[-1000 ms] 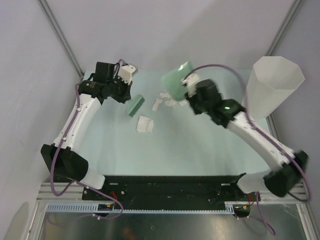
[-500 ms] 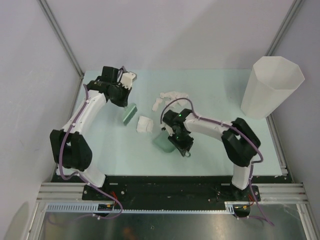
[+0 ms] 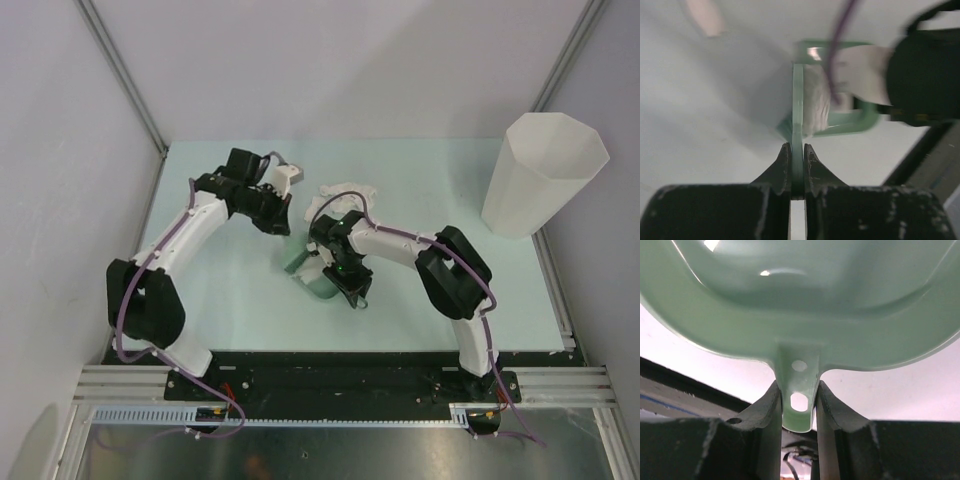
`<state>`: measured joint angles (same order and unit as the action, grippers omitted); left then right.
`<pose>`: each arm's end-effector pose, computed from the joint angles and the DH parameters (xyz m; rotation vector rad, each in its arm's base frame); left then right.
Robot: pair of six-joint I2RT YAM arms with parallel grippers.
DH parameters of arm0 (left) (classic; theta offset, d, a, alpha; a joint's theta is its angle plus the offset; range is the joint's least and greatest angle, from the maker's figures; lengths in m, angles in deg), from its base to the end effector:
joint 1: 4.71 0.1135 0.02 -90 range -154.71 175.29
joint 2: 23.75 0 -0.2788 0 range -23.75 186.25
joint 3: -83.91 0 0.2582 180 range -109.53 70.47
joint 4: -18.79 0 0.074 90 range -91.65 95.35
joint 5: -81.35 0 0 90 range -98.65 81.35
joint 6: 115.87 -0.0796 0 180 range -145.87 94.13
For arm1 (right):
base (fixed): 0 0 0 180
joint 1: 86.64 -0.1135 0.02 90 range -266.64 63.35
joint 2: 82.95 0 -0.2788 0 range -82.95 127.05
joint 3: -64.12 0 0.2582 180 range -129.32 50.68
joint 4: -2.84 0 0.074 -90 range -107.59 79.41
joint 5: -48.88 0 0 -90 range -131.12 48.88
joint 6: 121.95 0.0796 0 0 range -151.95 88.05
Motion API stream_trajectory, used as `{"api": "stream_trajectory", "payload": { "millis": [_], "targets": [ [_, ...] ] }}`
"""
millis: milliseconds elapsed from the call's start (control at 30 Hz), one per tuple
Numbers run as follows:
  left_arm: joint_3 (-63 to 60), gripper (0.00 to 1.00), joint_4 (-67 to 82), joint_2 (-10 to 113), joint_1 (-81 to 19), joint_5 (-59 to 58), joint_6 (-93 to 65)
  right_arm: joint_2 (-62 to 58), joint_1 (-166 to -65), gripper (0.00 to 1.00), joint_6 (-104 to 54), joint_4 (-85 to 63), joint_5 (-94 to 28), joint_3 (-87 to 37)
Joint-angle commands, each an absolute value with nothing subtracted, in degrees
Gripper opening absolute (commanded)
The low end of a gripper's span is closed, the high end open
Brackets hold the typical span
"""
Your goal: Sweep away the paper scraps from the table
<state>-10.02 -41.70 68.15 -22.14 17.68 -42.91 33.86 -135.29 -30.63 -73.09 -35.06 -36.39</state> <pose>0.3361 -0.1425 0.2774 0.9104 2.3699 -0.5950 0.2498 0.2965 0.1368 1.2251 -2.8033 -0.1216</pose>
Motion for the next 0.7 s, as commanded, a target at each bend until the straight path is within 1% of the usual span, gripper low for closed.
{"api": "stream_trajectory", "payload": {
  "millis": [0,167,367,600,667],
  "targets": [
    [-9.4,0.0,-46.1,62.2,-24.1,32.2,-44.7,33.9,-135.3,0.0,-30.1,-67.6,-35.8,-39.5],
    [-11.5,0.0,-47.3,57.8,-22.5,29.3,-44.8,28.5,-134.7,0.0,-30.5,-63.2,-34.5,-34.3],
    [-17.5,0.0,-47.3,55.7,-18.0,18.4,-43.1,23.4,-134.6,0.0,-31.8,-61.3,-32.3,-30.5],
    [-19.4,0.0,-47.4,53.0,-14.5,19.0,-44.2,18.3,-133.6,0.0,-33.3,-61.3,-31.1,-30.6],
    [-20.1,0.0,-47.2,52.7,-13.8,16.2,-44.9,16.0,-132.8,0.0,-33.1,-62.0,-30.8,-30.6]
  ]
}}
